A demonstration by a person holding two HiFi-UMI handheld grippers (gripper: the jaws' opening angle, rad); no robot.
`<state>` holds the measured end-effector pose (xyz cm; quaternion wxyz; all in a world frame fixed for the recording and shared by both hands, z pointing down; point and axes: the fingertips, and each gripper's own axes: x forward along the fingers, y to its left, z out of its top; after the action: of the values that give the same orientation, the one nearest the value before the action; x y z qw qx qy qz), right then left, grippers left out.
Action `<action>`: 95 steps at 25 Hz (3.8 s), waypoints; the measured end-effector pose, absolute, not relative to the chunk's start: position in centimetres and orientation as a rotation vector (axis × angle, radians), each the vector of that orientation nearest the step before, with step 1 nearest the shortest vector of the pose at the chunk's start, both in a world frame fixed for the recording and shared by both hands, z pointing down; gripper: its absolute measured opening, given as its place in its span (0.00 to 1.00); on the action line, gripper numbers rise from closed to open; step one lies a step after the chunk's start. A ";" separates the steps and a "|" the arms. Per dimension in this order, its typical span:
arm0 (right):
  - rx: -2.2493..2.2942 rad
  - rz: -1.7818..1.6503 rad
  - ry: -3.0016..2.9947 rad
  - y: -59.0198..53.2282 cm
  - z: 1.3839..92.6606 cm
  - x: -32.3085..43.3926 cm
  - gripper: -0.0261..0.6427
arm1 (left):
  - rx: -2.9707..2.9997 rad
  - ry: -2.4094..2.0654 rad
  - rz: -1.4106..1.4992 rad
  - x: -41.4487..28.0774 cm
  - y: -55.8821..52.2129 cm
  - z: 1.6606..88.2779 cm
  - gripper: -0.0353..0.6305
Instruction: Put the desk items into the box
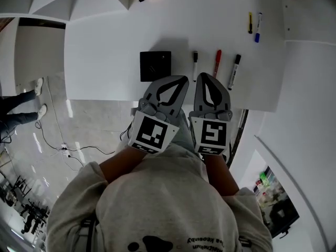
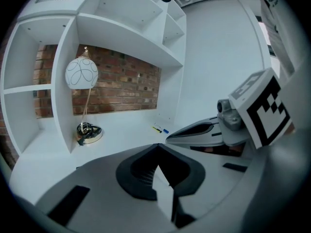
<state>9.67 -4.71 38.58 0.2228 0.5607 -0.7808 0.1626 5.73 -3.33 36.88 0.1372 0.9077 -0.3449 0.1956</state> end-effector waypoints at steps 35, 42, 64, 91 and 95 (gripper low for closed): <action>1.213 0.904 -1.823 -6.5 52.8 10.5 0.14 | 2.425 -1.022 0.625 6.5 -2.6 42.0 0.06; 1.160 0.908 -1.779 -6.9 53.8 10.1 0.14 | 2.402 -1.021 0.633 6.0 -2.7 41.9 0.06; 1.239 0.915 -1.795 -7.0 51.7 10.2 0.11 | 2.425 -0.960 0.601 5.8 -2.5 40.8 0.06; 1.488 0.697 -2.092 -5.9 40.4 6.9 0.11 | 2.525 -0.960 0.546 3.7 -1.3 36.8 0.06; 1.518 0.656 -2.136 -5.8 39.3 6.2 0.11 | 2.536 -0.975 0.535 3.2 -1.3 36.3 0.06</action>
<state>6.22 -5.80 39.31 0.2184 0.5484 -0.7716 0.2371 3.15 -1.29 36.35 0.1850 0.9000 -0.3460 0.1897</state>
